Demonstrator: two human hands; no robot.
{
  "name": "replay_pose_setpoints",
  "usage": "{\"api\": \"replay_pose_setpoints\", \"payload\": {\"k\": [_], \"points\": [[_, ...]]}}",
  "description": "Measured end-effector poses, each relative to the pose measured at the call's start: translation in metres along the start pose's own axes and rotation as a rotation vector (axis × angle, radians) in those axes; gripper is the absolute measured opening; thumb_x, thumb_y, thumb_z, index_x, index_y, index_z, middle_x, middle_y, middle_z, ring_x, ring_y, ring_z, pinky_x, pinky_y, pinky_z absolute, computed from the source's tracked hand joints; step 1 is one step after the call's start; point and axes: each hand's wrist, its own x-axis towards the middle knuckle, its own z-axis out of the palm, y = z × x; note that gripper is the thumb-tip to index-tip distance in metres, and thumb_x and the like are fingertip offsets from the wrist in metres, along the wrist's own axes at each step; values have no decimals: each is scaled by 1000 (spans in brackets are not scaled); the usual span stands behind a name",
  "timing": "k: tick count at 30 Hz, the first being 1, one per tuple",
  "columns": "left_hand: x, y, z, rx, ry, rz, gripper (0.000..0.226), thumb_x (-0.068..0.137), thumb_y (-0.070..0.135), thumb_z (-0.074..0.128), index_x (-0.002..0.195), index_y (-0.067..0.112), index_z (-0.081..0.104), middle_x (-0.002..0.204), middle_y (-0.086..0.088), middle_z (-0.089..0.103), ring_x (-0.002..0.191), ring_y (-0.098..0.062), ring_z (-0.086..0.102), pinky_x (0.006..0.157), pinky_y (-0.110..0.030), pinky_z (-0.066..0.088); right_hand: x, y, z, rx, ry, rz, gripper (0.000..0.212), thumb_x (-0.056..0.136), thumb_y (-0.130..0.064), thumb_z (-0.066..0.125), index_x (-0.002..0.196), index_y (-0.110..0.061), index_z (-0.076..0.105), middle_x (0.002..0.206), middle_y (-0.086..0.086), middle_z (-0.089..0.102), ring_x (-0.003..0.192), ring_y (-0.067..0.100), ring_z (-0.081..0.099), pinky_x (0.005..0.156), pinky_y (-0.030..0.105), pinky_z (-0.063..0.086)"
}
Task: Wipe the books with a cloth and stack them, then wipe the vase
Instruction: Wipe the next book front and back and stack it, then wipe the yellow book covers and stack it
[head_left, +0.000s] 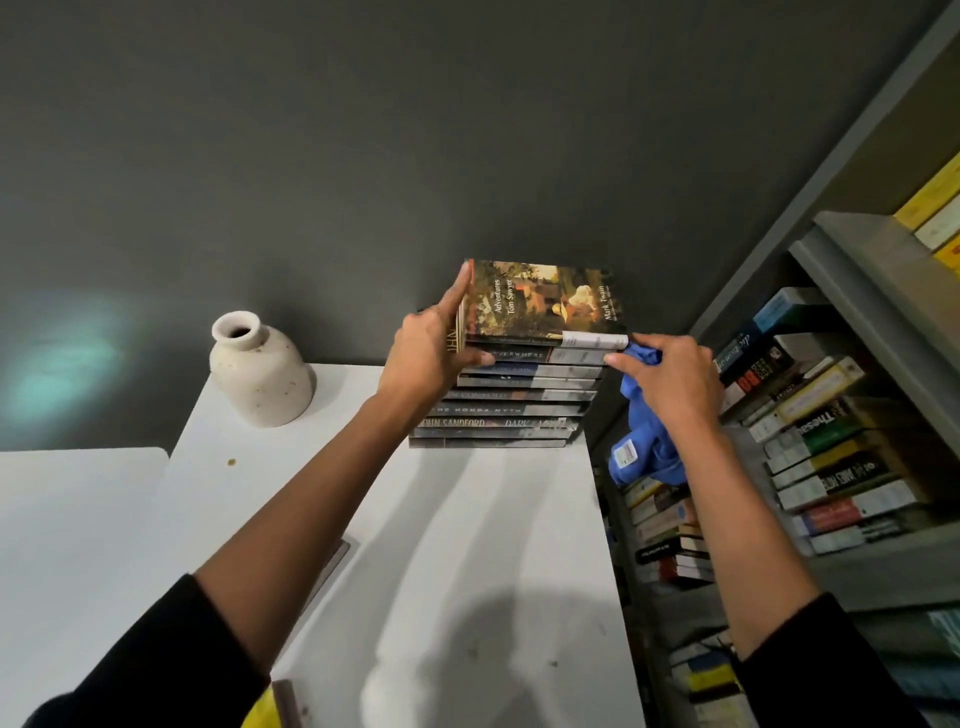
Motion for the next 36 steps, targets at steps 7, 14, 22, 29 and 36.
{"api": "replay_pose_setpoints", "payload": {"k": [7, 14, 22, 29, 36], "points": [[-66, -38, -54, 55, 82, -10, 63, 84, 31, 74, 140, 16, 50, 130, -13, 62, 118, -26, 59, 96, -42, 51, -67, -28, 7, 4, 97, 30, 47, 83, -37, 72, 117, -16, 48, 110, 14, 63, 101, 34, 59, 72, 37, 43], [-187, -91, -106, 56, 95, -247, 32, 87, 22, 72, 116, 10, 67, 105, -9, 71, 97, -20, 67, 85, -21, 46, -159, -58, 63, 67, -305, -88, 28, 79, -39, 75, 90, -20, 58, 93, 3, 62, 86, 25, 58, 71, 33, 46], [-331, -170, -108, 26, 15, -669, 30, 89, 21, 69, 116, 9, 65, 106, -12, 70, 94, -23, 67, 76, -22, 47, -268, -76, 137, -137, -863, -145, 41, 76, -42, 77, 102, -13, 65, 103, 4, 67, 95, 22, 64, 76, 29, 49], [-399, -206, -80, 25, -29, -1056, 64, 89, 22, 67, 137, 0, 32, 136, -22, 36, 122, -43, 42, 103, -46, 35, -322, -77, 175, -328, -1019, -155, 46, 77, -40, 75, 108, -9, 65, 109, 7, 66, 98, 25, 63, 78, 29, 48], [-408, -217, -76, -302, -2, -1416, 70, 79, 21, 80, 128, -12, 41, 121, -25, 50, 106, -40, 59, 70, -47, 57, -343, -73, 194, -321, -1060, -105, 48, 80, -39, 73, 113, -7, 57, 115, 10, 63, 103, 26, 62, 83, 31, 48]]}}
